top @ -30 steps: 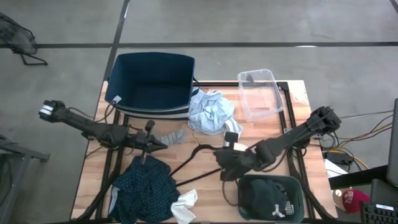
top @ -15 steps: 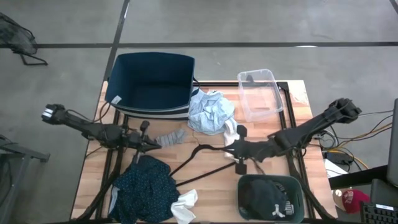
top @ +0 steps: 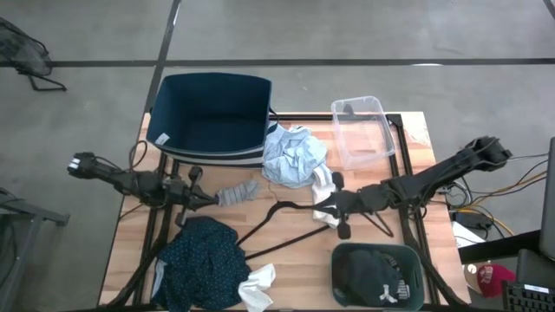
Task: Pick & Place Cloths
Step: Put the white patterned sock into the transparent bin
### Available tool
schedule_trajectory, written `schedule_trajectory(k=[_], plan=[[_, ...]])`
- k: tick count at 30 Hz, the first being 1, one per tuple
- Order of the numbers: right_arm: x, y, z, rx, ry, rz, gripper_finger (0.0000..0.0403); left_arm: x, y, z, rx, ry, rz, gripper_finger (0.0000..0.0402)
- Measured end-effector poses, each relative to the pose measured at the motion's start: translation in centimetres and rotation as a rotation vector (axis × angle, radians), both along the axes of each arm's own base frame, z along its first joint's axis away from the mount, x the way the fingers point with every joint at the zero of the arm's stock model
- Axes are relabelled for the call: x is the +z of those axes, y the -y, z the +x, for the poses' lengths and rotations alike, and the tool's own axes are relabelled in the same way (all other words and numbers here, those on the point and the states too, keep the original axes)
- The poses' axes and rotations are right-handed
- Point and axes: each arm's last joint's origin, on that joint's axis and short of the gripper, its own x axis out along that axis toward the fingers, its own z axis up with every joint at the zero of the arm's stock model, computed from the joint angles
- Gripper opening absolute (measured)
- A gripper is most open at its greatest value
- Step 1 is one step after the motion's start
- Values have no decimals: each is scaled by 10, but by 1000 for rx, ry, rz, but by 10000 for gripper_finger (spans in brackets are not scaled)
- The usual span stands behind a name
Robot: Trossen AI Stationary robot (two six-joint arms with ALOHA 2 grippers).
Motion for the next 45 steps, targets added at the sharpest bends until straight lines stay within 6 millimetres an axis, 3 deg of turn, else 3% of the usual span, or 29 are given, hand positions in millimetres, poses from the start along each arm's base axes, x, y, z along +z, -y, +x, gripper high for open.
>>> schedule_trajectory(k=[7, 17, 28, 37, 45], plan=[[2, 7, -21, 11, 45, 27, 8, 0, -2, -5, -2, 36, 12, 10], [-15, 16, -42, -50, 36, 142, 8, -10, -2, -10, -40, 51, 8, 10], [-18, 13, -32, -76, -4, 196, 8, -14, -5, -10, 46, 7, -17, 10], [-6, 3, -5, -78, -20, 192, 9, -15, -5, -10, 46, -4, -19, 10], [0, 4, 12, -261, -362, 206, 27, -16, -5, -10, 47, -8, -18, 10]])
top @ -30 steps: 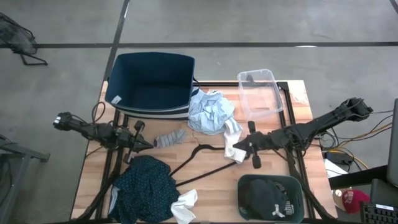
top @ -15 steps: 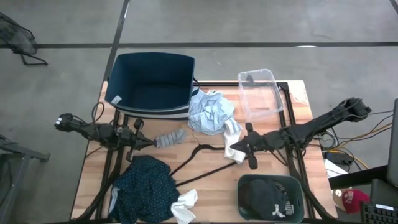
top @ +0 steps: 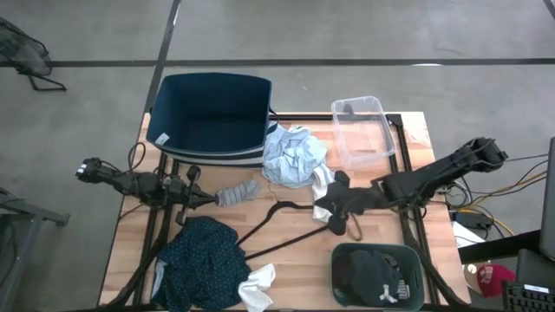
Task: Pick & Place Cloths
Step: Put the white patterned sock into the transparent bin
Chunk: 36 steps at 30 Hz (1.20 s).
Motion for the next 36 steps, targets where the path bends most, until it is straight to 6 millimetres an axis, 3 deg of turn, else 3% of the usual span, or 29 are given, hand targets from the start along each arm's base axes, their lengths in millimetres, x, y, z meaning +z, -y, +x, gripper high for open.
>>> schedule_trajectory(k=[10, 19, 26, 36], plan=[[2, 1, 23, -187, -404, -6, 142, 0, 0, 0, 1, -1, 1, 10], [-17, 27, 61, -275, -568, 68, 230, 0, 0, 0, 0, -3, 1, 10], [-47, 51, 64, -404, -766, 117, 255, -1, 0, 0, 0, -5, 2, 10], [-78, 54, 69, -415, -863, 129, 235, -1, 0, 0, 2, -5, 2, 10]])
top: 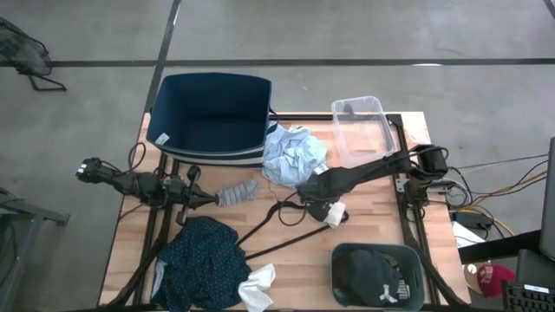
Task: Pick & Place Cloths
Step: Put the white patterned sock into the transparent bin
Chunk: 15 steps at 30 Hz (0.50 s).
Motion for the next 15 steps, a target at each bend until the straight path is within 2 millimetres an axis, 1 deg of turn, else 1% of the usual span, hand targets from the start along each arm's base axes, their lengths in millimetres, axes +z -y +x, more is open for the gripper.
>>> schedule_trajectory(k=[5, 12, 15], plan=[[-12, 0, 3, 4, -32, 1, 226, 0, 0, 0, 0, -1, 0, 10], [-20, 1, 4, 11, -28, 13, 227, 0, 0, 0, -1, -1, 0, 10], [-23, 1, 5, 45, -23, 16, 213, 0, 0, 0, 0, -1, 1, 10]])
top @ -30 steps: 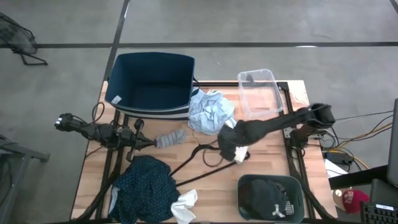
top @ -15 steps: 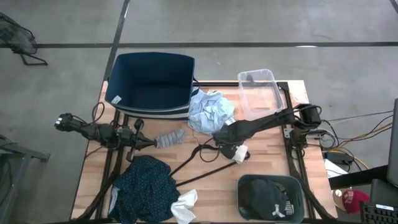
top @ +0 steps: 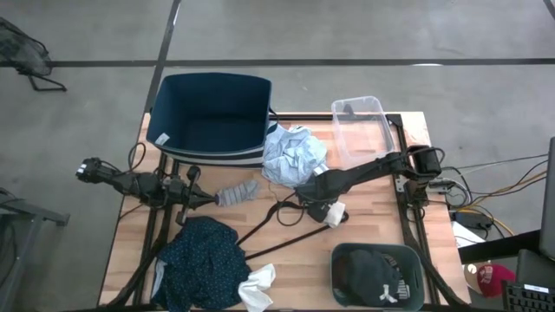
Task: Pick & Place Cloths
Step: Put the white patterned sock into the transparent bin
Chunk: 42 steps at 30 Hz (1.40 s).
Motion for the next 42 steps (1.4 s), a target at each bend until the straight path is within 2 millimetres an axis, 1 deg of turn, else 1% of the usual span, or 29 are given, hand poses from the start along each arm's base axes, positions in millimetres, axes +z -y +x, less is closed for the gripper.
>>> schedule_trajectory(k=[2, 4, 6, 10, 11, 12, 17, 25, 34, 42], plan=[[-1, 0, 1, 9, 1, 3, 194, 0, 0, 0, 0, 0, 0, 10], [-1, -1, 2, 14, 4, 10, 166, 0, 0, 0, 0, 0, 0, 10], [-1, -1, 3, 15, 10, 17, 130, 0, 0, 0, 0, 0, 0, 10], [-1, -2, 4, 32, 17, 23, 44, 0, 0, 0, 0, 0, 0, 10], [-1, -2, 4, 36, 17, 23, 26, 0, 0, 0, 0, 0, 0, 10], [-1, -2, 4, 37, 16, 23, 20, 0, 0, 0, 0, 0, 0, 10], [3, -4, 5, 44, 19, 21, 12, 0, 0, 0, 0, 0, 0, 10], [34, -13, 11, 81, 80, 4, 10, 0, 0, 0, 0, 0, 0, 10], [84, -25, 13, 119, 136, -96, 9, 0, 0, 0, -1, 1, 0, 10], [129, -28, 3, 115, 146, -227, 10, 0, 0, 0, 0, 2, -1, 10]])
